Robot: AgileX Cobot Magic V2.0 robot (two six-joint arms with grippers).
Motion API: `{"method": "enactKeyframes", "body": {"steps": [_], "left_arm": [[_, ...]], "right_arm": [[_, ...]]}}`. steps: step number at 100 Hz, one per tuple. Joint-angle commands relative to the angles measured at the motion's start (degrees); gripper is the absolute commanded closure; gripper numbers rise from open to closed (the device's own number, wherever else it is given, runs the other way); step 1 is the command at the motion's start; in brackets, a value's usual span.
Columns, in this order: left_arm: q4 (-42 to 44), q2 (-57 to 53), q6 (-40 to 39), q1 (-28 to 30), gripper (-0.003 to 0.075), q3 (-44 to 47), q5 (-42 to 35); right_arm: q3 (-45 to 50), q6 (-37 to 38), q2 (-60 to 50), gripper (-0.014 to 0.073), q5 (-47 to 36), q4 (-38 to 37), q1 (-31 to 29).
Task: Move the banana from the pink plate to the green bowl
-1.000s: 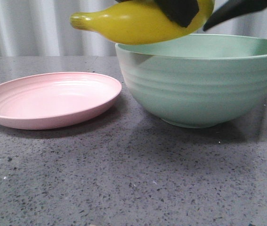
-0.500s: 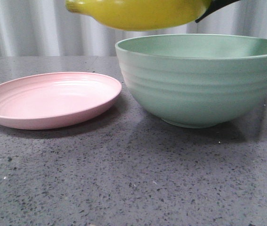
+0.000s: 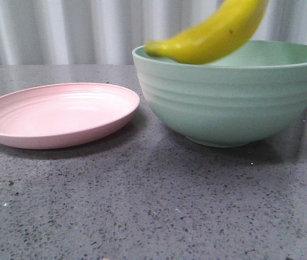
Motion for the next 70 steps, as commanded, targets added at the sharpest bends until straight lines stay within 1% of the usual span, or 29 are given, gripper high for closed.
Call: {"method": "enactKeyframes", "body": {"steps": [1,8,15,22,37,44,50,70], "left_arm": [[-0.92,-2.26,-0.01,-0.35,0.0332,-2.06,-2.56],[-0.92,-2.26,-0.01,-0.35,0.0332,-2.06,-2.56],[-0.92,-2.26,-0.01,-0.35,0.0332,-2.06,-2.56],[-0.92,-2.26,-0.01,-0.35,0.0332,-2.06,-2.56],[-0.92,-2.26,-0.01,-0.35,0.0332,-2.06,-2.56],[-0.92,-2.26,-0.01,-0.35,0.0333,-2.06,-2.67],[-0.92,-2.26,-0.01,-0.35,0.0332,-2.06,-2.81],[-0.92,-2.26,-0.01,-0.35,0.0335,-2.06,-4.27]], "right_arm": [[-1.98,-0.67,-0.01,0.0608,-4.63,-3.93,-0.26],[-1.98,-0.67,0.89,0.059,-4.25,-4.36,-0.26],[-1.98,-0.67,1.67,0.0539,-4.1,-4.46,-0.14],[-1.98,-0.78,2.05,0.0458,-4.12,-4.61,-0.14],[-1.98,-0.78,1.94,0.0237,-5.03,-5.43,-0.14],[-1.98,-0.88,1.94,0.0178,-5.03,-5.68,-0.14],[-1.98,-0.88,1.94,0.016,-5.03,-6.6,-0.14],[-1.98,-0.88,1.09,0.0162,-5.46,-6.82,-0.14]]}}
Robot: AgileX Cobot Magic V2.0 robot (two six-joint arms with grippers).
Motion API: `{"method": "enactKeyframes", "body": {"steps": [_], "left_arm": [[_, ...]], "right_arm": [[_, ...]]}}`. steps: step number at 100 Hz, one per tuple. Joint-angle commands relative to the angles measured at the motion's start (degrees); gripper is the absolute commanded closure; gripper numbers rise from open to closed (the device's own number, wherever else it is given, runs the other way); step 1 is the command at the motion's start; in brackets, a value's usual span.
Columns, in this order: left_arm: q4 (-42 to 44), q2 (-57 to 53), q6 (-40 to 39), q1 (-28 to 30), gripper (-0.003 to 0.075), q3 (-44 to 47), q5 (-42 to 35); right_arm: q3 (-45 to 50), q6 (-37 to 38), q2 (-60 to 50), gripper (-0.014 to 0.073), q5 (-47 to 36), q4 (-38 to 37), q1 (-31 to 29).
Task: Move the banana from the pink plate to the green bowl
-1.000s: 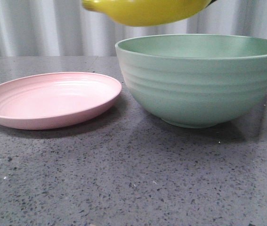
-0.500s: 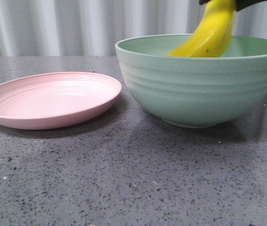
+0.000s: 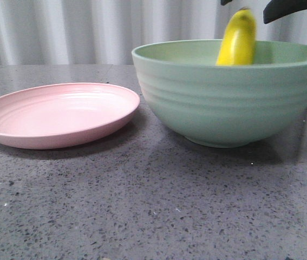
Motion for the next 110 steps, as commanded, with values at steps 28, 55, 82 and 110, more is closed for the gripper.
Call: {"method": "enactKeyframes", "body": {"steps": [28,55,82,110], "left_arm": [[-0.92,-2.78,-0.01,-0.35,0.0578,-2.06,-4.42],[-0.92,-7.06,-0.11,-0.35,0.0741,-1.67,-4.57],[-0.71,-18.1,0.58,-0.35,0.0741,8.22,-12.06],[-0.71,-36.64,1.89,-0.35,0.0741,31.1,-25.78]], "right_arm": [[-1.98,-0.88,-7.62,0.0508,-1.63,-3.36,-0.24],[2.04,-0.88,-13.08,0.0658,2.78,-8.91,-0.24],[17.02,-1.02,-26.29,0.0658,-8.32,-9.4,-0.24],[31.12,-1.02,-45.12,0.0658,-18.88,-9.62,-0.24]]}}
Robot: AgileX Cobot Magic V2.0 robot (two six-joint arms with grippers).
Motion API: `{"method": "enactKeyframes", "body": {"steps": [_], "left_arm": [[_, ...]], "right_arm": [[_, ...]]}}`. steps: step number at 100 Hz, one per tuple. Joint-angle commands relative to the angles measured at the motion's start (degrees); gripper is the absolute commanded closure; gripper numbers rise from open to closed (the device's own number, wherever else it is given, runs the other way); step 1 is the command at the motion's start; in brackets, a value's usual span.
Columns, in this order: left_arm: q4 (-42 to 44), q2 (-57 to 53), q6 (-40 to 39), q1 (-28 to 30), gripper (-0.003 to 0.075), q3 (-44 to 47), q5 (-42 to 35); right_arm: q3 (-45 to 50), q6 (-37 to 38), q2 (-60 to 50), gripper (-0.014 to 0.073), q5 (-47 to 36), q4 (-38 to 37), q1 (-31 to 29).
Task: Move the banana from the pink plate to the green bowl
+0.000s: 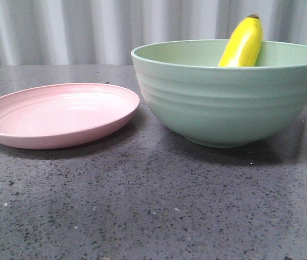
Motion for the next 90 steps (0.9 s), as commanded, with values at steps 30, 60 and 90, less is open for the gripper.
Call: {"method": "enactKeyframes", "body": {"steps": [30,60,90], "left_arm": [[-1.39,-27.04,0.08,-0.35,0.0741,30.41,-23.17],[-1.5,-37.46,-0.37,-0.35,0.0741,41.36,-23.51],[-1.5,-37.46,-0.37,-0.35,0.0741,46.0,-23.18]], "right_arm": [[10.37,-0.89,-21.16,0.0657,-7.58,-0.8,-0.24],[12.8,-0.89,-24.49,0.0658,-6.81,-0.8,-0.24],[12.8,-0.89,-24.49,0.0658,-6.81,-0.8,-0.24]]}}
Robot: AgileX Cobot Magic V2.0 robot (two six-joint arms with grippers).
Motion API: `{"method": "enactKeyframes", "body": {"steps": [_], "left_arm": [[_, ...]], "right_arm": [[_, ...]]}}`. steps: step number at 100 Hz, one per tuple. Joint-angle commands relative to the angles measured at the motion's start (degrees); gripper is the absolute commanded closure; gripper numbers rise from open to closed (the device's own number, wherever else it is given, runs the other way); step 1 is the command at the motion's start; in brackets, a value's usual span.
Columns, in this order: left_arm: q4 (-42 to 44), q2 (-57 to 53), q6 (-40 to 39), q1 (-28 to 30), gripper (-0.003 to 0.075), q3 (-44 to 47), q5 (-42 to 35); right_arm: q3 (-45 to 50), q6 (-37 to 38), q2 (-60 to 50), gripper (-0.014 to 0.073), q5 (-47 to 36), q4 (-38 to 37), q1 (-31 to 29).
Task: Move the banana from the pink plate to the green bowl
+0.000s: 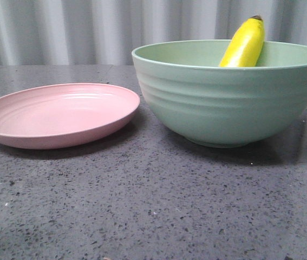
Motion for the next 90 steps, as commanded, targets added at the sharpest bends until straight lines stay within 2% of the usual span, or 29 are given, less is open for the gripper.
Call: {"method": "enactKeyframes", "body": {"steps": [1,18,28,45,59,63,68,90], "left_arm": [[-0.9,0.47,-0.45,-0.35,0.0741,-0.68,-4.51],[-0.9,0.47,-0.45,-0.35,0.0741,0.45,-4.62],[-0.44,0.47,-0.58,0.13,0.0741,2.36,-8.06],[-0.17,-1.13,-0.86,6.93,0.0741,9.31,-24.19],[0.48,-6.28,-0.86,15.26,0.0741,15.03,-31.77],[0.48,-7.52,-0.86,17.84,0.0741,16.16,-31.89],[0.48,-9.37,-0.86,22.31,0.0741,15.98,-26.62],[0.49,-14.07,-0.86,38.6,0.0741,15.98,-17.92]], "right_arm": [[-1.42,-0.89,0.47,0.0658,-4.52,-0.8,-0.24],[-1.42,-0.89,0.47,0.0658,-4.52,-0.8,-0.24],[-1.42,-0.89,0.47,0.0658,-4.52,-0.8,-0.24],[-1.42,-0.89,0.47,0.0658,-4.52,-0.8,-0.24],[-1.42,-0.89,0.47,0.0658,-4.52,-0.8,-0.24],[-1.42,-0.89,0.47,0.0658,-4.52,-0.8,-0.24],[-1.42,-0.89,0.47,0.0658,-4.52,-0.8,-0.24],[-1.42,-0.89,0.57,0.0658,-4.52,-0.8,-0.24]]}}
